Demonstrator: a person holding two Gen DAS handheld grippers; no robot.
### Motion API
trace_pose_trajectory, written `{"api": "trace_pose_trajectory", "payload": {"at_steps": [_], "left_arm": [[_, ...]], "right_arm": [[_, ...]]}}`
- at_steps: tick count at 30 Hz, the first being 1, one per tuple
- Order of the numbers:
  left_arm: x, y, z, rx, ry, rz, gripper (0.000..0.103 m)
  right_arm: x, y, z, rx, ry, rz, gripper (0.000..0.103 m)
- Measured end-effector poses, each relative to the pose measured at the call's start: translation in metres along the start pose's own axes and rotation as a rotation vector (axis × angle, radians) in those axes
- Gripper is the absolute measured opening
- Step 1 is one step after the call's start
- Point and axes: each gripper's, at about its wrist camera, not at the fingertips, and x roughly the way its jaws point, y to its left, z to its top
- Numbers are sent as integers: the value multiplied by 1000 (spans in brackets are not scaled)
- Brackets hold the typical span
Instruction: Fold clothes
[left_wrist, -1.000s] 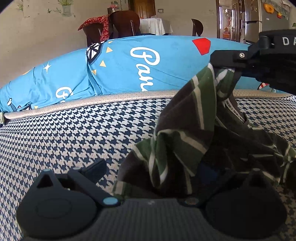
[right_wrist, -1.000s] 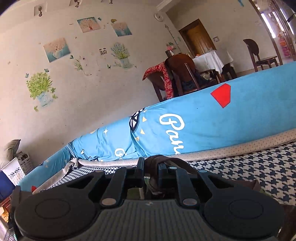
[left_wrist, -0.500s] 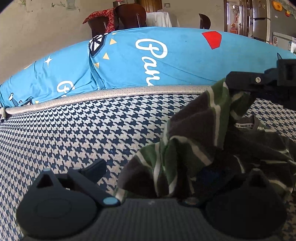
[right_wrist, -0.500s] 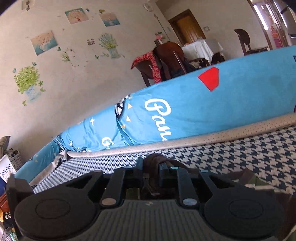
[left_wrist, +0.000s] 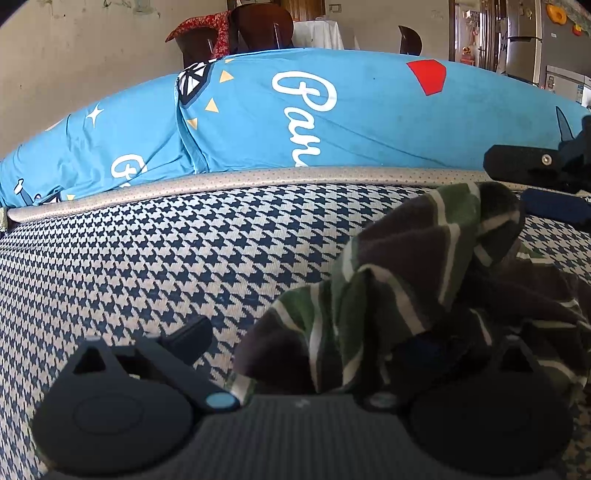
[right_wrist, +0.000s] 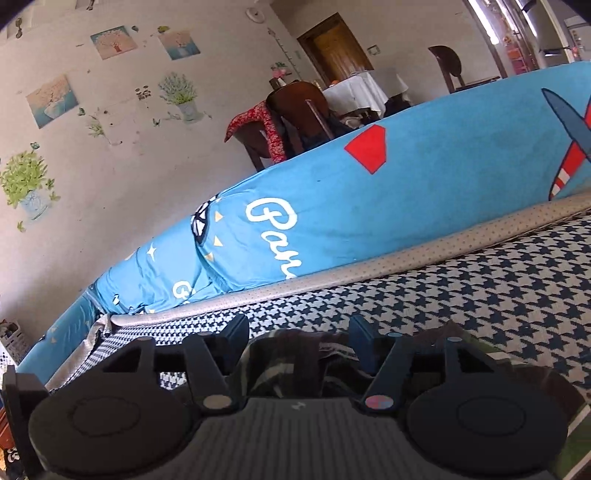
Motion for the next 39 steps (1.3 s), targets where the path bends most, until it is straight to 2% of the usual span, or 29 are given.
{"api": "trace_pose_trajectory", "payload": {"at_steps": [6,21,27,29,31,37,39], "left_arm": [[5,4,0,-23,15,-5,103],[14,7,2,-42,22,-3,102],[17,10,8,-55,-3,5,84],[18,12,10,-59,-14,12,75],[20,13,13,-64,-25,18,71],[28,22,22,-94,-38,73,69],[32,30,25,-112,-40,117,69]], "right_arm": [[2,-10,-2,7,22,-75,66],[-3,-27,6,-8,20,-176,66],[-15,-47,17,-47,26,-251,67],[-19,-57,21,-41,34,-273,72],[-22,-67,23,-33,48,-293,73],[-14,-88,17,-27,132,-328,75],[-11,-91,14,-37,149,-335,75]]}}
